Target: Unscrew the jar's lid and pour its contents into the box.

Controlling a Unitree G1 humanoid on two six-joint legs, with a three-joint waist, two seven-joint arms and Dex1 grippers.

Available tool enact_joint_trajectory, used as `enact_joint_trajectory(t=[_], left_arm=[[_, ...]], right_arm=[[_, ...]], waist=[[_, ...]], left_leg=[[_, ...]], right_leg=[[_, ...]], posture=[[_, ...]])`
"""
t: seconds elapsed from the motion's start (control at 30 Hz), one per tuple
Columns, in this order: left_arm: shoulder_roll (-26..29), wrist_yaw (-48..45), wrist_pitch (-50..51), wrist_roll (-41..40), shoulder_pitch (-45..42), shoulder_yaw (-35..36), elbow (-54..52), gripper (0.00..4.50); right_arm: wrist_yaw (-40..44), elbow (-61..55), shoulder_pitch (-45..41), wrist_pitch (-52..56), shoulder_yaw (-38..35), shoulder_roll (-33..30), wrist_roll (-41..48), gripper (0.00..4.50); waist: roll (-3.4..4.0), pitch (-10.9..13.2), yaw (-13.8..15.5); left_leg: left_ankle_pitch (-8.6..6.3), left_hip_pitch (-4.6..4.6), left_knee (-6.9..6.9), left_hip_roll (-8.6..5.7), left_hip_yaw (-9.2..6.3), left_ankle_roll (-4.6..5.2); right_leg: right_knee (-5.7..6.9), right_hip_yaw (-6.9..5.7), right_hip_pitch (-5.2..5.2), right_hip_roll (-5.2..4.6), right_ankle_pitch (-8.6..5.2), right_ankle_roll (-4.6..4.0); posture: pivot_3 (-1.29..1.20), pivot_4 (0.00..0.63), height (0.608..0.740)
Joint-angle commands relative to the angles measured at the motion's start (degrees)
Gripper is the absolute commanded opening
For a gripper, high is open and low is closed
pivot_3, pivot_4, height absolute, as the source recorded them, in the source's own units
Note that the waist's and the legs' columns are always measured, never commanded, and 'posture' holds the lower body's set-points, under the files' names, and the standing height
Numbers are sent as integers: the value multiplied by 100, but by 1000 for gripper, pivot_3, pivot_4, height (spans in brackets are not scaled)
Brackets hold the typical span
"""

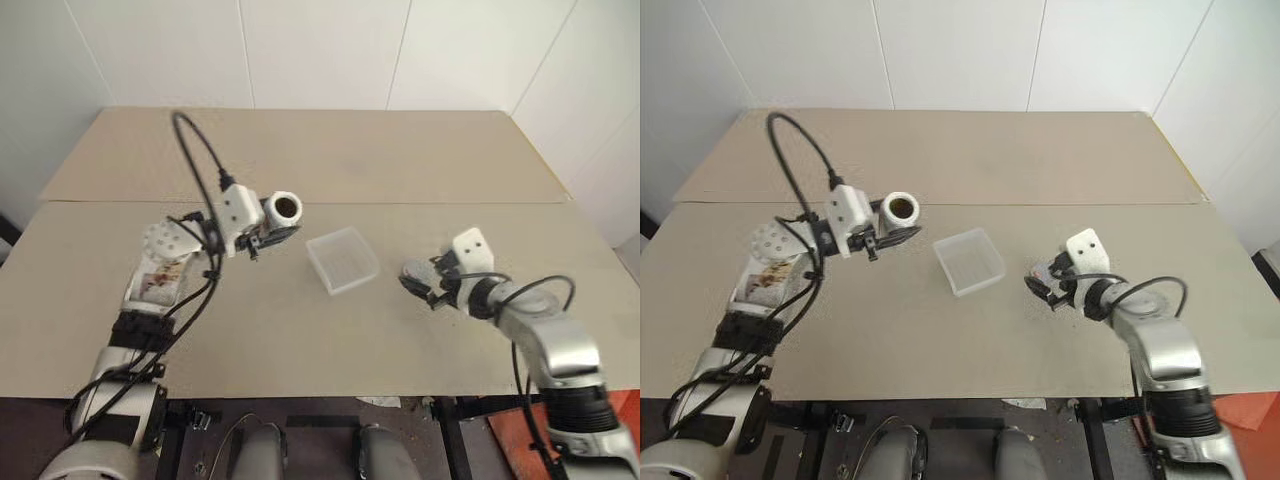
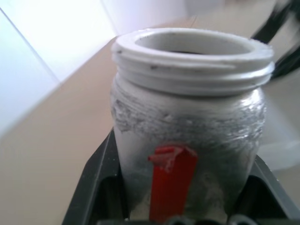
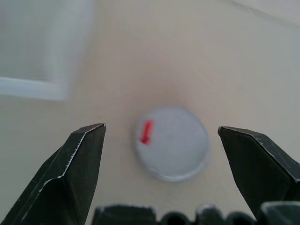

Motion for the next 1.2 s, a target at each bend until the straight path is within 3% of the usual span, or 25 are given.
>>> enact_joint_trajectory(t=[0.03,0.17,0.3,0.57,0.8,1.03,1.13,1.2], left_arm=[[238,1469,-1956,1854,-864,-601,695,1925],[625,4199,-3178,4920,-2073,-2111,1662,1925],[546,6957,-2520,7665,-3169,-3914,2163,1925],[-382,8663,-1128,9218,-3781,-5317,3168,1925],[-571,8948,-1072,9175,-3960,-5587,3756,1925],[-348,8684,-1549,8406,-3957,-5169,3818,1925],[-131,7881,-2242,7202,-3740,-4416,3888,1925],[-55,6878,-2690,5879,-3445,-3587,3964,1925]], right_arm=[[584,-819,-771,1398,-434,-492,1175,4455],[1051,-741,-1626,2424,-498,-800,2134,4455],[1367,-632,-2049,2456,-204,-1036,2279,4455],[1468,-562,-2231,2366,-201,-940,2516,4455],[1395,-791,-2006,2296,-297,-979,2648,4455],[1369,-813,-1950,2190,-271,-990,2663,4455],[1379,-818,-1936,2129,-238,-1004,2652,4455],[1372,-842,-1908,2080,-231,-1008,2644,4455]], waist=[[0,0,8],[-1,0,22],[-1,0,81],[-2,1,95],[-3,2,59],[-4,2,81],[-4,2,78],[-3,2,69]], left_leg=[[0,0,2,-1,0,0],[0,4,-9,-2,-2,1],[-1,-11,-6,-9,-2,1],[-1,-41,0,-9,-2,1],[-1,-40,0,-8,-3,1],[-1,-40,2,-8,-3,1],[-1,-42,3,-8,-3,1],[-1,-41,2,-7,-2,1]], right_leg=[[3,0,0,-1,0,0],[-7,0,2,1,2,1],[-14,-2,-4,-4,3,7],[10,-8,-28,-6,4,11],[12,-6,-32,-5,4,11],[12,-6,-31,-7,4,11],[13,-7,-32,-8,5,11],[13,-6,-32,-8,5,10]], posture=[[0,150,740],[0,150,740],[0,150,740],[0,150,740],[0,150,740],[0,150,740],[0,150,740],[0,150,740]])
